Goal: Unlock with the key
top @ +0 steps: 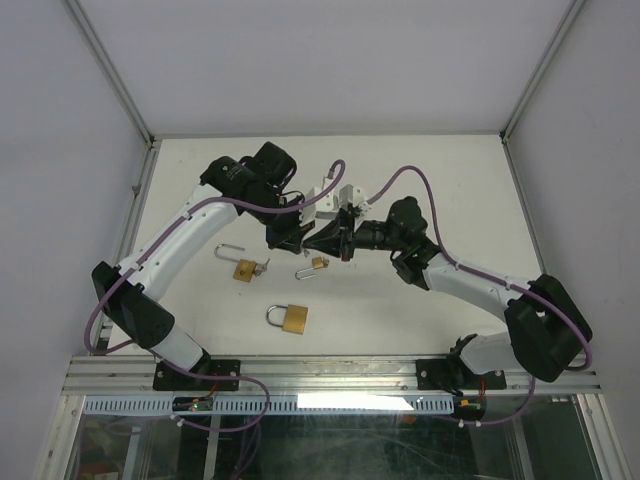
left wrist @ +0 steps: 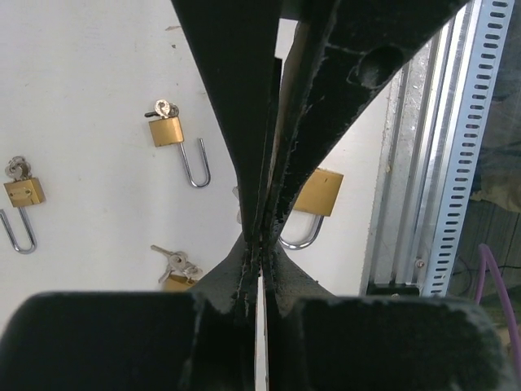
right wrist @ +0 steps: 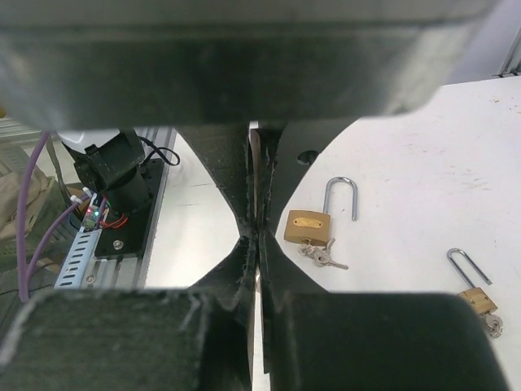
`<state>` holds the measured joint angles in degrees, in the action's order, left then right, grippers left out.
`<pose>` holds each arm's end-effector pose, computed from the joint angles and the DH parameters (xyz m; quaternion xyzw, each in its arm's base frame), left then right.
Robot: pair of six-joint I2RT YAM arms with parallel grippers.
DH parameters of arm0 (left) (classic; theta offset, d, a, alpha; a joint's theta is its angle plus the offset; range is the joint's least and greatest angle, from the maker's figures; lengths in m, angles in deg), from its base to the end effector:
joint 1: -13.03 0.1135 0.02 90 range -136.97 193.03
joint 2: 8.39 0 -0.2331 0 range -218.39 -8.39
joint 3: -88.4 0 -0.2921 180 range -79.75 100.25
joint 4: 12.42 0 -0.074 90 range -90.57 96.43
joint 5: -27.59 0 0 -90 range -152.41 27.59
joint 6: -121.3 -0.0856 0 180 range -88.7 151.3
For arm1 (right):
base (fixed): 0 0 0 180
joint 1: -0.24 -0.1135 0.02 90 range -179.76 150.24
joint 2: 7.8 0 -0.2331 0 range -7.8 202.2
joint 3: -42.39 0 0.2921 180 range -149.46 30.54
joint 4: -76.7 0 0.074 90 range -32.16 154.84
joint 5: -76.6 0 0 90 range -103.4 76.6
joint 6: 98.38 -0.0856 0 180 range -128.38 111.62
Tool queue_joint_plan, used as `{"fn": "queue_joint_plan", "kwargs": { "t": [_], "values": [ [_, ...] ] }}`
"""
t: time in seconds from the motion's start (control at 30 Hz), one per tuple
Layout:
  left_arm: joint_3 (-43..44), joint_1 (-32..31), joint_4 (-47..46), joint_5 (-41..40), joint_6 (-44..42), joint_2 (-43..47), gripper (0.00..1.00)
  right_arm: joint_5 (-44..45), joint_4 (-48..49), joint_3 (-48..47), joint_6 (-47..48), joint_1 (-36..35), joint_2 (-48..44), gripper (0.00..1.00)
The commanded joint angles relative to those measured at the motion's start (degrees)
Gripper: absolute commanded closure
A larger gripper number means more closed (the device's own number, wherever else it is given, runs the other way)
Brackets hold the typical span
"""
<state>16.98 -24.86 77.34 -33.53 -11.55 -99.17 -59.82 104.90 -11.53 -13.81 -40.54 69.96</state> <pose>0.2488 -0.2460 0.2942 0.6493 0.7034 -0.2395 0.1623 0.2400 0.2889 0.2334 -0.4651 0.5074 0.5109 0.5149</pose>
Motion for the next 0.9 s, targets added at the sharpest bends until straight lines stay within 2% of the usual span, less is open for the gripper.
{"fn": "queue_joint_plan", "kwargs": {
  "t": [0.0, 0.1, 0.13, 0.23, 0.27, 0.37, 0.5, 0.73, 0.87],
  "values": [
    [-0.56, -0.28, -5.61, 2.93, 1.63, 4.19, 1.0, -0.19, -3.04, -0.6, 2.41, -0.49, -2.29, 1.0],
    [-0.54, -0.36, -6.2, 2.66, 1.63, 4.17, 1.0, 0.1, -3.73, -0.34, 2.78, -0.45, -2.96, 0.99],
    [-0.38, -0.39, -6.33, 2.4, 1.56, 4.17, 1.0, 0.31, -4.84, -0.55, 3.41, -0.37, -3.23, 0.94],
    [-0.01, -0.43, -6.71, 1.53, 1.01, 4.13, 1.0, 1.31, -9.15, -1.28, 6.13, -0.47, -3.82, 0.67],
    [0.03, -0.41, -6.76, 1.31, 0.79, 4.13, 1.0, 1.43, -9.9, -1.35, 6.69, -0.45, -3.94, 0.64],
    [0.08, -0.4, -6.75, 1.0, 0.5, 4.12, 1.0, 2.27, -9.34, -1.42, 6.82, -0.45, -3.73, 0.63],
    [0.33, -0.38, -6.8, 1.5, 0.36, 3.83, 1.0, 2.14, -7.54, -2.39, 5.54, -0.45, -2.8, 0.72],
    [0.14, -0.38, -6.8, 2.16, 0.48, 3.77, 1.0, 2.67, -4.7, -2.27, 4.55, -0.45, -2.26, 0.55],
    [0.19, -0.38, -6.75, 2.27, 0.51, 3.68, 1.0, 3.1, -1.68, -2.01, 3.33, -0.36, -2.14, 0.59]
  ]
}}
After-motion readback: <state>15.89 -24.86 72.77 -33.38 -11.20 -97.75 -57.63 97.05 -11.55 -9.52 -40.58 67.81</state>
